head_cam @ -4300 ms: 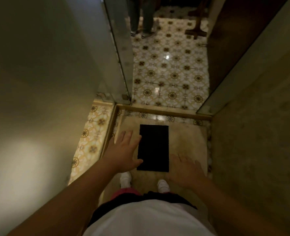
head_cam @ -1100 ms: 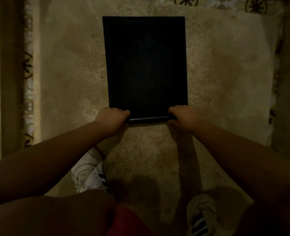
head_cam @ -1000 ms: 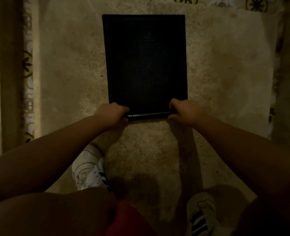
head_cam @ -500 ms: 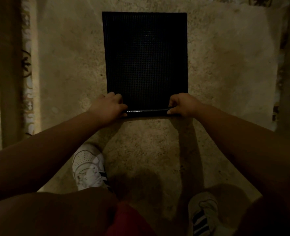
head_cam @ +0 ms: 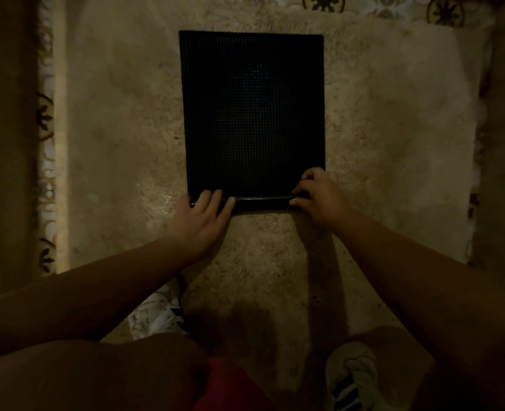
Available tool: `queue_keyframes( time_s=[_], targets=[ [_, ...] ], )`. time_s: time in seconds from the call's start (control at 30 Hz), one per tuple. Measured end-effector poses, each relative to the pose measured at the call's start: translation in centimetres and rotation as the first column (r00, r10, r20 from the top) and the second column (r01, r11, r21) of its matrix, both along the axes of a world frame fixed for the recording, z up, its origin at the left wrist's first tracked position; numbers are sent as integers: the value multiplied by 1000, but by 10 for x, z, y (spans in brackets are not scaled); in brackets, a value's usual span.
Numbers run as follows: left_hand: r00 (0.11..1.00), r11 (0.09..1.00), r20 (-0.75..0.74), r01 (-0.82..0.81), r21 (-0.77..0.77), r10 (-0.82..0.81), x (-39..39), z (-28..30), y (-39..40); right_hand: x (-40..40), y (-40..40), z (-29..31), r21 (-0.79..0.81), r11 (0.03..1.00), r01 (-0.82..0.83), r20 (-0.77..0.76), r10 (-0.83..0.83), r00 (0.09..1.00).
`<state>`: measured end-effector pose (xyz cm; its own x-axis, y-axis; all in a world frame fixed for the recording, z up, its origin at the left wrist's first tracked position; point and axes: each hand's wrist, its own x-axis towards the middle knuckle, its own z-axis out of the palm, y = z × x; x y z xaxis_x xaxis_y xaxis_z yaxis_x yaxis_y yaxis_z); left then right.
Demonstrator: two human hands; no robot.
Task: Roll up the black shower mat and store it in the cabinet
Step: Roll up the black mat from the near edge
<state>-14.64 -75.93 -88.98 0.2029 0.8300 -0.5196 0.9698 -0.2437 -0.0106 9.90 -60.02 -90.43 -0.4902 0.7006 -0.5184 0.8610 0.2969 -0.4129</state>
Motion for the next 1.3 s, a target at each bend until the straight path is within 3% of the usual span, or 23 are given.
queue_keyframes(
  time_s=[0.1,0.23,0.4,0.57,0.73,0.97,1.03,1.17,1.3],
  targets=[
    [1000,1000,-6,-5,18,5,1,-5,-1,-1,-8,-2,145,989,-16,101,1,995],
    [1000,1000,-20,-10,26,11,2,-9,5,-12,-12,-2,165,985,44,66,-56,996],
    [995,994,46,-88,64,85,1,-8,24,5,-22,1,225,949,-223,122,199,972],
    [997,997,53,-51,52,48,-6,-1,44,-4,5,6,184,910,-372,201,336,920],
    [993,997,80,-79,-23,81,-17,-1,58,-7,14,11,88,977,-193,120,182,976],
    [977,994,186,-102,-38,107,-40,1,54,-16,14,10,-120,985,-127,92,138,986],
    [969,993,217,-113,-44,120,-40,2,54,-16,12,9,-133,985,-108,97,121,988],
    [930,976,306,-167,-142,204,-46,5,71,-15,11,10,-9,988,-156,99,156,983],
    [892,947,347,-215,-237,290,-48,4,82,-21,16,10,-106,988,-111,146,126,981]
  ],
)
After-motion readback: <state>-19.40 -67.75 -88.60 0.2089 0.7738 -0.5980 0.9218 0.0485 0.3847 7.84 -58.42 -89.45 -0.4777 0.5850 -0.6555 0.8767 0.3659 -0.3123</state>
